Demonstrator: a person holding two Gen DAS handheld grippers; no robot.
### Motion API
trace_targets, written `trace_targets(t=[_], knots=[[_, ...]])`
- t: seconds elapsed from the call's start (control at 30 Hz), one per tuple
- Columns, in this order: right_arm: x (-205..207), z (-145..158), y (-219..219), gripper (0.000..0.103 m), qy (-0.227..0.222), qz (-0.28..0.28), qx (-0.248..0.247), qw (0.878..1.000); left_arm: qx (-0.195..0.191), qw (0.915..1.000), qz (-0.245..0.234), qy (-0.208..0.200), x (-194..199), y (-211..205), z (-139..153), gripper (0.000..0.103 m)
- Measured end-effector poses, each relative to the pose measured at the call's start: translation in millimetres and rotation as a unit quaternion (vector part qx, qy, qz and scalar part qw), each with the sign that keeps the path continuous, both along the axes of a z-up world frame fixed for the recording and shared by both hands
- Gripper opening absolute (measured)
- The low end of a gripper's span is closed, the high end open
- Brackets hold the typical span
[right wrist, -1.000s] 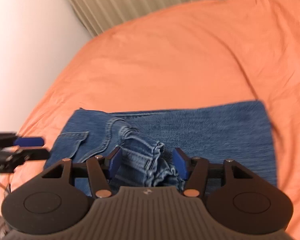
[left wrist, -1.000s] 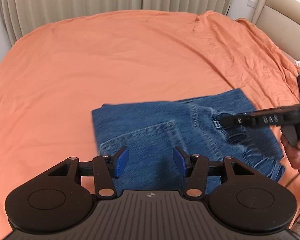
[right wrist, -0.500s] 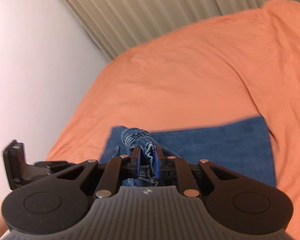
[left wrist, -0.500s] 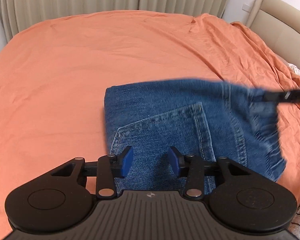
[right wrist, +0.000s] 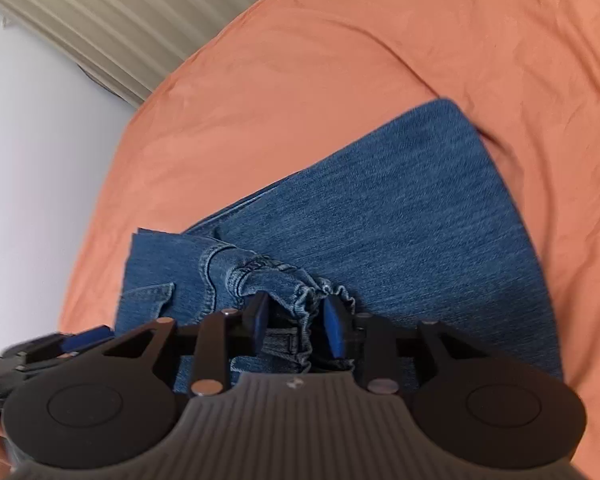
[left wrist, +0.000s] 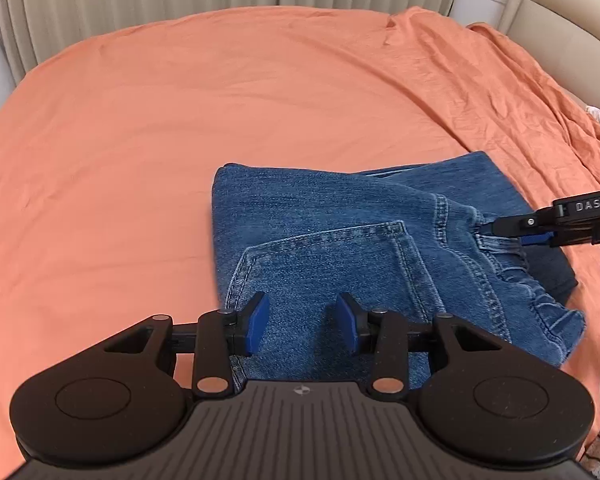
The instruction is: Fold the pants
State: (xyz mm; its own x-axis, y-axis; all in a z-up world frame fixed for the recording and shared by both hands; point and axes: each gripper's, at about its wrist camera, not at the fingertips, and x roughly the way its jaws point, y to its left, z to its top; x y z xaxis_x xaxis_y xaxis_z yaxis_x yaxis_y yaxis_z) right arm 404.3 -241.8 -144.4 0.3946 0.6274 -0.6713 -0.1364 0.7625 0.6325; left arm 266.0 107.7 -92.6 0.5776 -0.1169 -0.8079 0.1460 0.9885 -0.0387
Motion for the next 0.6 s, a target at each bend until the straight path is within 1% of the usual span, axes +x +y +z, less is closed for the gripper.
trace_targets(t=[0.07, 0.1, 0.17, 0.2, 0.23, 0.27, 0.33, 0.43, 0.47, 0.53, 0.6], knots=[[4.6, -10.7, -3.6, 0.03, 0.015, -0.004, 0.036, 0.999, -0.002, 1.0, 0.002, 0.002, 1.7, -1.0, -1.2, 0.047], [6.6, -17.0, -5.7, 0.035, 0.028, -0.008, 0.059, 0.998, -0.004, 1.0, 0.004, 0.003, 2.6, -0.6, -1.6, 0.047], [10.5, -31.5, -6.4, 0.035, 0.056, -0.018, 0.094, 0.994, -0.009, 0.9999, 0.009, 0.004, 3.6, 0.4, -0.8, 0.047], [11.0, -35.8, -6.7, 0.028, 0.063, -0.025, 0.102, 0.992, -0.01, 0.9999, 0.01, 0.004, 3.6, 0.8, 0.8, 0.047], [11.5, -36.0, -6.0, 0.023, 0.065, -0.029, 0.103, 0.992, -0.011, 0.9999, 0.01, 0.002, 3.3, 0.9, 3.1, 0.047], [11.3, -31.2, -3.7, 0.02, 0.055, -0.024, 0.096, 0.993, -0.01, 0.9999, 0.009, -0.002, 2.4, 1.6, 5.9, 0.047], [7.3, -9.5, 6.2, 0.017, 0.015, 0.001, 0.057, 0.998, -0.005, 0.9999, 0.009, -0.013, -1.1, 3.7, 13.1, 0.047], [-0.8, 38.5, 24.6, 0.015, -0.048, 0.04, 0.017, 0.998, -0.006, 0.9994, 0.017, -0.03, -5.8, 9.7, 22.5, 0.047], [-2.3, 58.6, 31.0, 0.014, -0.066, 0.052, 0.009, 0.996, -0.007, 0.9993, 0.021, -0.032, -6.1, 11.5, 24.8, 0.045], [-3.8, 99.7, 48.3, 0.014, -0.108, 0.084, -0.015, 0.99, -0.005, 0.9989, 0.027, -0.038, -5.9, 14.1, 29.2, 0.044], [-2.8, 138.5, 64.4, 0.014, -0.139, 0.108, -0.042, 0.984, -0.007, 0.9984, 0.029, -0.048, -5.0, 15.1, 35.0, 0.042]])
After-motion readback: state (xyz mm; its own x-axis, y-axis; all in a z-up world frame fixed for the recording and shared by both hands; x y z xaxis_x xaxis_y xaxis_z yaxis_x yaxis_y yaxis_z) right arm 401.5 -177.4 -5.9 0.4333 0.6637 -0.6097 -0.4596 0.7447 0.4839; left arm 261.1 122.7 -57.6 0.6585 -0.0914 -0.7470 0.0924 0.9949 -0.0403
